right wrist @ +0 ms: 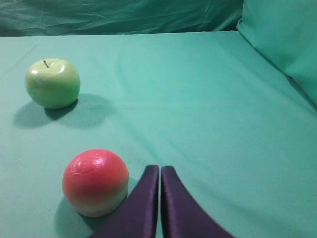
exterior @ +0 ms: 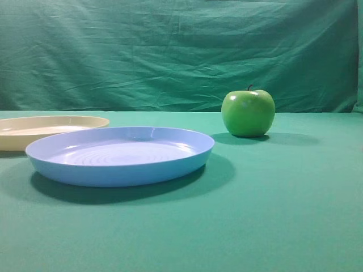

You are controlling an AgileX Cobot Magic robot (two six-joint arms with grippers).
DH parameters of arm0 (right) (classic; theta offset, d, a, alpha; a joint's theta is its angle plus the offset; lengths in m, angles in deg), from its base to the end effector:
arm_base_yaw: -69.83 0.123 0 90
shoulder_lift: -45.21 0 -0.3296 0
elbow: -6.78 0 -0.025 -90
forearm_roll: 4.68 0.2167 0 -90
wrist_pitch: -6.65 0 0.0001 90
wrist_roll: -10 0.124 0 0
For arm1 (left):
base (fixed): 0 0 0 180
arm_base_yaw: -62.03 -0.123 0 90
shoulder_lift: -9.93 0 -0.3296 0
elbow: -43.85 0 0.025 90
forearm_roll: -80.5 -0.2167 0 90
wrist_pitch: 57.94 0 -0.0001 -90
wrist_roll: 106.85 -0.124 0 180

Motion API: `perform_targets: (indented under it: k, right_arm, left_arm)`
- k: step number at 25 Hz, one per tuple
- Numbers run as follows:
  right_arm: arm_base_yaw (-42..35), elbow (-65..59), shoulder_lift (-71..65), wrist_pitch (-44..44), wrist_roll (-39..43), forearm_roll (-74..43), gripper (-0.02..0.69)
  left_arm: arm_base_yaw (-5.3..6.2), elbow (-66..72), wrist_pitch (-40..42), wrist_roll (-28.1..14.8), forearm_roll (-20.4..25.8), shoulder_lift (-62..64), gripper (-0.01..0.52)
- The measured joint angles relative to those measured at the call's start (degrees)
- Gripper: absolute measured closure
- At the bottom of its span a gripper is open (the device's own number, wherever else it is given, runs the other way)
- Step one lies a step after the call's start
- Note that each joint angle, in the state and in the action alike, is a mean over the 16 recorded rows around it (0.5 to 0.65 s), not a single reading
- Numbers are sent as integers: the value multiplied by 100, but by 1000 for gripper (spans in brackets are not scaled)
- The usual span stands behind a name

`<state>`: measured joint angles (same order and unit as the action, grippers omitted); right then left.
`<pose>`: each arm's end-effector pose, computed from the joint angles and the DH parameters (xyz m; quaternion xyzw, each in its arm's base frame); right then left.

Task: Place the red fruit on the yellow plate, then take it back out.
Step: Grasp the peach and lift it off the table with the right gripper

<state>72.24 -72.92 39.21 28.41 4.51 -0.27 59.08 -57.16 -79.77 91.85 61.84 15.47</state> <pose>0.0045 0.0037 0.1615 -0.0352 0.8051 0.0167 0.5918 0.0032 0.0150 0.1678 -0.0655 0.7917 0.0561 0.6048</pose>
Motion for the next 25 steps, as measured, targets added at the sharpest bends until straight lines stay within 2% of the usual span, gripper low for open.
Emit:
perform_targets:
  k: [19,25]
  right_arm:
    - [0,0,0,-9,-3,-7,665]
    - [0,-5,0,-339,17,81,665]
  left_arm:
    - [0,0,0,0,0,0,514]
    - [0,0,0,0,0,0,514]
